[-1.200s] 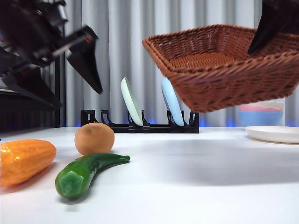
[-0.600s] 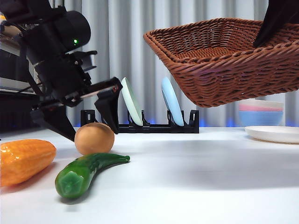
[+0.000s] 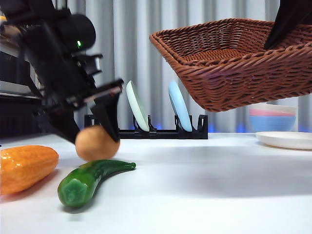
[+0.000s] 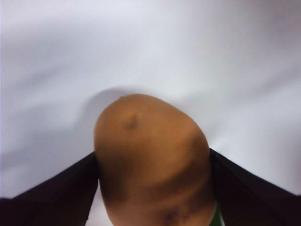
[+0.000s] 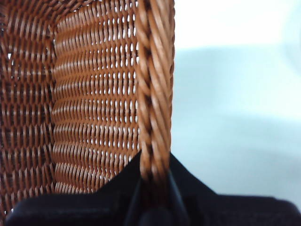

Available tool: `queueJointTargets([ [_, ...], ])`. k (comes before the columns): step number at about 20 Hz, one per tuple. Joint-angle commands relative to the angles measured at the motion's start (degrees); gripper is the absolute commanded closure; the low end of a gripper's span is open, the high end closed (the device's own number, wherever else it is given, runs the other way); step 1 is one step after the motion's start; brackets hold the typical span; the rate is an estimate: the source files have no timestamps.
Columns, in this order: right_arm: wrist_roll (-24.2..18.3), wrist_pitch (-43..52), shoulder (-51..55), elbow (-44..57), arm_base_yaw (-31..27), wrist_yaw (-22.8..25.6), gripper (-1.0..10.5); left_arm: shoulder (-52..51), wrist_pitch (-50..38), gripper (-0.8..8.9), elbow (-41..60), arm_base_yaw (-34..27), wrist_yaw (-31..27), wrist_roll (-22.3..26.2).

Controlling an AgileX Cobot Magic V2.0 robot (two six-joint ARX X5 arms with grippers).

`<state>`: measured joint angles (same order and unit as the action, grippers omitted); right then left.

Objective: Pick up the basket,pick up the corn from the table,pick up the potato from the table,pick up the cucumber from the table,put all items into the basket

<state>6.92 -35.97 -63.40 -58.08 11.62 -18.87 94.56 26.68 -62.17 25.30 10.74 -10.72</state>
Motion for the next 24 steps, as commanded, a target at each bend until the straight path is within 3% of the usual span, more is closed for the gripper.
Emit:
queueJointTargets([
  [1,2.99,1.66,-0.96,-0.5,0.17,-0.7,9.6,-8.9,2.43,8.22,-0.13,0.37,3.23,0.44],
  [4,4.31,2.54,-4.55,-0.5,1.51,-0.7,9.6,-22.34,2.12,8.22,-0.13,2.58,4.24,-1.31],
  [8,9.46,6.51,-10.19,-0.5,4.63,-2.54,9.6,-33.18,-4.5,8.22,-0.13,6.86,4.24,-6.88],
  [10,12.92,10.12,-12.9,-0.5,7.13,-6.56,9.6,-33.59,-4.85,8.22,-0.13,9.11,2.23,-9.51],
  [16,16.2,15.45,-15.69,-0.5,14.97,-6.14,9.6,-25.38,-5.22,8.22,-0.13,16.24,-10.27,-9.57],
  [20,16.17,15.5,-15.69,-0.5,16.31,-6.01,9.6,-18.93,-4.2,8.06,-0.13,18.49,-10.73,-7.04],
  [21,16.17,15.47,-15.69,-0.5,16.31,-6.01,9.6,-17.9,-3.91,7.61,-0.13,18.99,-10.73,-7.04],
  [23,16.17,15.45,-15.69,-0.5,16.31,-6.01,9.6,-16.72,-3.91,4.35,-0.13,19.69,-10.75,-7.06],
  [24,16.17,15.45,-15.69,-0.5,16.31,-6.01,9.6,-16.57,-3.93,3.18,-0.13,19.78,-10.73,-7.04],
])
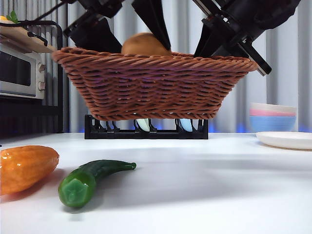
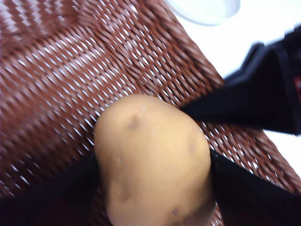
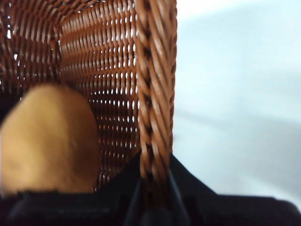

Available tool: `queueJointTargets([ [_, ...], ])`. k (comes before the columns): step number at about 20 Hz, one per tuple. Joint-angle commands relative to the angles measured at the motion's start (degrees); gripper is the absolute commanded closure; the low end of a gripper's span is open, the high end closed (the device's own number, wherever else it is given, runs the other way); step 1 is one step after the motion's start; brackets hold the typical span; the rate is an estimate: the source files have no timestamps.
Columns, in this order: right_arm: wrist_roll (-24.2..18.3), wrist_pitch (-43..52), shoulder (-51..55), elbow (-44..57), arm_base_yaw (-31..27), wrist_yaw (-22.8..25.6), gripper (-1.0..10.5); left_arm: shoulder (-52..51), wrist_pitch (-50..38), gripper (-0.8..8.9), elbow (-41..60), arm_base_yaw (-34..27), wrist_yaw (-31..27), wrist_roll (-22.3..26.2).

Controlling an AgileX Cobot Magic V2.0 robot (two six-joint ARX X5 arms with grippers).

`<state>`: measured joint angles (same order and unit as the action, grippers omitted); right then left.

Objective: Pick up the basket,pick up the corn from the table,pick up the potato from the table,pick up the cucumber from the table,put all items into the basket

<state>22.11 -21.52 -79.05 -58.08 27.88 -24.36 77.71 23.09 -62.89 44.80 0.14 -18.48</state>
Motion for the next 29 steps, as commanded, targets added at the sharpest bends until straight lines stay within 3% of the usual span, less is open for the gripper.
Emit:
queueJointTargets([
  [1,0.98,1.01,-0.04,-0.5,0.04,-0.46,9.6,0.31,-0.35,2.97,0.59,0.28,-0.09,0.7],
  [8,0.33,0.87,-0.04,-0.5,-0.59,2.29,9.6,-4.52,5.53,3.02,-2.56,0.28,0.13,1.14],
  [14,-1.16,0.92,-0.04,-0.5,-4.72,2.38,9.6,-15.17,25.35,3.02,-14.34,0.28,-0.46,2.21],
  [17,-1.7,0.96,-0.04,-0.5,-8.35,2.16,9.6,-17.53,41.75,3.11,-14.19,0.31,-8.85,0.57],
  [19,-1.86,0.96,-0.04,-0.5,-10.45,2.12,9.6,-17.55,47.78,3.11,-11.72,0.92,-14.51,-1.92],
  [23,-2.43,0.96,-0.04,-0.5,-13.79,1.88,9.6,-17.81,45.48,3.11,-0.52,1.33,-18.16,-6.91],
  [29,-2.71,0.94,-0.04,-0.5,-15.12,1.84,9.6,-15.15,25.66,3.11,14.78,-1.42,-13.53,-7.45],
])
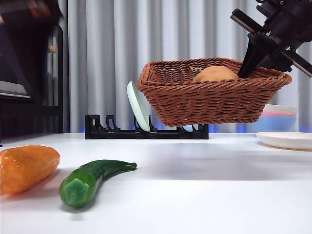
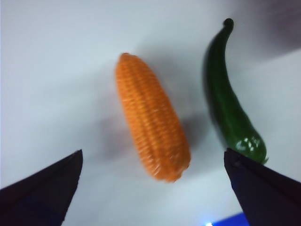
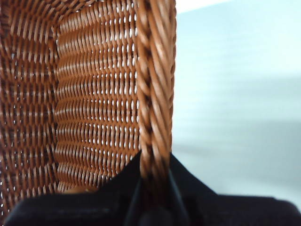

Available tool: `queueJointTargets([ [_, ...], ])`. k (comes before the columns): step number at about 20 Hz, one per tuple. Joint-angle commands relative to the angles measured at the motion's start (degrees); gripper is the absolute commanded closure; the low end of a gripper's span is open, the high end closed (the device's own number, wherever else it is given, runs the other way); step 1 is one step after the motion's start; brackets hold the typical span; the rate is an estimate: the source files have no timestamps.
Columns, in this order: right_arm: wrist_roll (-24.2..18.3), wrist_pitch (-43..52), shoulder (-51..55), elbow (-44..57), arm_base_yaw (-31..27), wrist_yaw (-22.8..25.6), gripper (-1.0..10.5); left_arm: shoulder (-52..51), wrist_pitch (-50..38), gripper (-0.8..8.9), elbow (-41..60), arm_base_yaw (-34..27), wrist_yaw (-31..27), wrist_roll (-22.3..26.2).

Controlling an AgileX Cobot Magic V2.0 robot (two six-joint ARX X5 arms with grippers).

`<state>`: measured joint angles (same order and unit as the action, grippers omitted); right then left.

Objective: Pick up the basket,pick up the corn from the table,pick up the potato from the table,pick up the cucumber from the table,put all items into the basket

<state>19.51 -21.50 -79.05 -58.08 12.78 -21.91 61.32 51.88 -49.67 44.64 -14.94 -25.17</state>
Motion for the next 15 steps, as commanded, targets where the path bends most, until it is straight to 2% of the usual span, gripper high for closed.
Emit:
queueJointTargets([
  [1,-0.11,0.92,-0.04,-0.5,-0.04,-0.61,9.6,2.73,-4.66,3.11,2.21,-2.49,1.88,-0.5],
  [4,-0.11,0.9,-0.04,-0.5,-0.02,-0.66,9.6,8.41,-8.28,3.11,2.4,-6.14,2.23,-0.09],
  [7,-0.11,0.87,-0.04,-0.5,-0.02,-0.66,9.6,14.08,-13.03,3.11,2.4,-9.99,7.82,2.43],
  [11,-0.13,0.72,-0.04,-0.5,-0.02,-0.63,9.6,19.89,-16.37,3.15,2.4,-12.81,10.8,4.24],
  [12,-0.17,0.66,-0.04,-0.5,-0.02,-0.63,9.6,20.9,-16.68,3.42,2.4,-13.09,11.17,4.44],
  [13,-0.39,0.63,-0.04,-0.5,-0.02,-0.63,9.6,21.53,-16.61,4.31,2.4,-13.18,11.15,4.48],
  [15,-0.55,0.63,-0.04,-0.5,-0.02,-0.61,9.6,22.45,-16.55,7.47,2.4,-13.2,11.15,6.62],
])
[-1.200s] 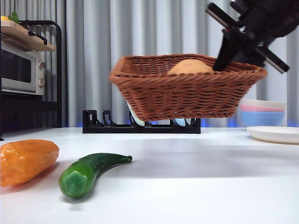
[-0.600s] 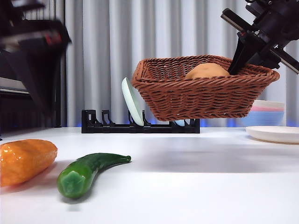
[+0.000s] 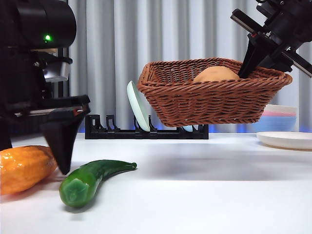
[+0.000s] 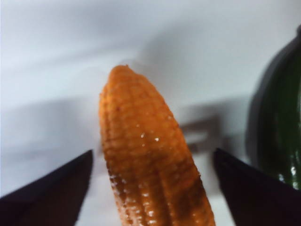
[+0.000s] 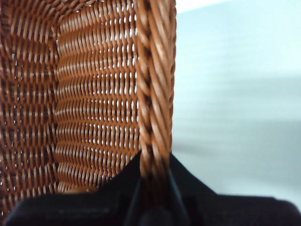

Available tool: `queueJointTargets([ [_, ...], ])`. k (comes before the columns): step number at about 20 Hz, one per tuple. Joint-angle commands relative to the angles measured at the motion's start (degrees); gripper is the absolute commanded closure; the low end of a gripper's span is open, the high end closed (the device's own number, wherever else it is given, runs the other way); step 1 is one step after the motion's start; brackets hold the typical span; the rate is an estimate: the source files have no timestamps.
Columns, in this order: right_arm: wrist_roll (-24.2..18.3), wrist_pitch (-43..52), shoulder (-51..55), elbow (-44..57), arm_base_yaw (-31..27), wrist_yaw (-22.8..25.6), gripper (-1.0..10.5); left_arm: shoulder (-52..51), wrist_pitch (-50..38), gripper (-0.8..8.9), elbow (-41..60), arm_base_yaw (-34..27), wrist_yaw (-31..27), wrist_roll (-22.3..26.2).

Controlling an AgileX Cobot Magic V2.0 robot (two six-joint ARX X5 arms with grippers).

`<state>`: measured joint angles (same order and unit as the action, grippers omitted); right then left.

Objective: Pick up the basket,pick up the corn from the table,pick up the potato from the table,pick up the cucumber from the table,put all items into the basket

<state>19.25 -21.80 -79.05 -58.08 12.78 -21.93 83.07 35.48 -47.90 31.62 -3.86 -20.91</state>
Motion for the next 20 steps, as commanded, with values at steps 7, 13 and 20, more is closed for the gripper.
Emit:
queueJointTargets([
  [7,-0.31,0.74,-0.04,-0.5,0.07,-0.61,9.6,-8.57,2.14,8.21,0.61,0.37,2.43,3.58],
  [13,-1.29,-0.28,-0.04,-0.48,1.77,-0.5,9.6,-30.82,-7.45,8.21,-5.05,3.72,9.84,0.35],
  [20,-1.14,-0.26,-0.04,-0.5,6.86,-0.44,9.6,-19.02,-10.56,8.21,-23.04,5.22,9.42,6.14],
])
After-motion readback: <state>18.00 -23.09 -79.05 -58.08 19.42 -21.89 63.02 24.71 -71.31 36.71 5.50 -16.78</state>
